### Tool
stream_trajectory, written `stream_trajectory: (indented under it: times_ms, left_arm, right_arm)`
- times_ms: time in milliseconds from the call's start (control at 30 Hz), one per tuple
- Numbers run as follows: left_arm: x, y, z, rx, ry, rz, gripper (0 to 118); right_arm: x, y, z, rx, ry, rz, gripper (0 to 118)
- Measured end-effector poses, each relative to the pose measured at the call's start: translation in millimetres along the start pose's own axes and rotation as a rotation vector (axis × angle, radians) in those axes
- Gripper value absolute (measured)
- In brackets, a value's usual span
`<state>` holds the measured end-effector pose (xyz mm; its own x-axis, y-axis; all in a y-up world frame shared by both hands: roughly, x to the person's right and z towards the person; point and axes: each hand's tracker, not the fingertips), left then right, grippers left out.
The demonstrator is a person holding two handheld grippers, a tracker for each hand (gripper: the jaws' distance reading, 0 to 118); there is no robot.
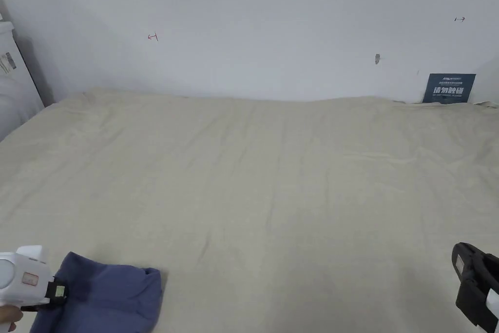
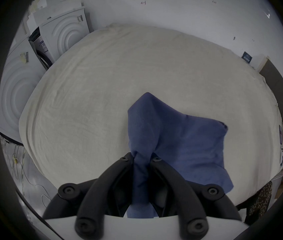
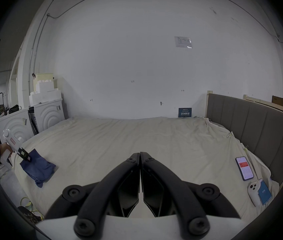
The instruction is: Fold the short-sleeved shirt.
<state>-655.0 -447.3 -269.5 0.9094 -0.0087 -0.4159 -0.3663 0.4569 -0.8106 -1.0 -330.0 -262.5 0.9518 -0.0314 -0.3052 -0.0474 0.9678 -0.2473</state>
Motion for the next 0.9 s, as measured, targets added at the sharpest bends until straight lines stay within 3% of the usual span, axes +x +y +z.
stream_trajectory:
  times_ms: [133,167,267,300,333,600,900]
  left_arm:
    - [7,-2,-15,-0.027,0.071,-0.005,16]
    - [8,-3,-15,-0.015,0.1,-0.001,24]
    - [8,-6,-13,0.035,0.223,-0.024,77]
    - [8,-6,-7,0.052,0.231,-0.017,102]
    - [7,-6,-4,0.071,0.229,-0.006,115]
    - [33,-2,93,0.455,0.201,0.038,118]
    - [112,-16,218,0.873,0.128,0.002,118]
  right_arm:
    - [3,-4,3,-0.023,-0.009,-0.013,0]
    - [4,-3,4,-0.026,-0.008,-0.014,0]
    - [5,8,10,-0.028,-0.01,-0.004,0]
    - [6,11,12,-0.027,-0.009,-0.002,0]
    - [7,13,14,-0.024,-0.009,-0.002,0]
    - [4,31,21,0.014,-0.023,0.006,0]
    - [4,33,21,0.065,-0.041,0.007,0]
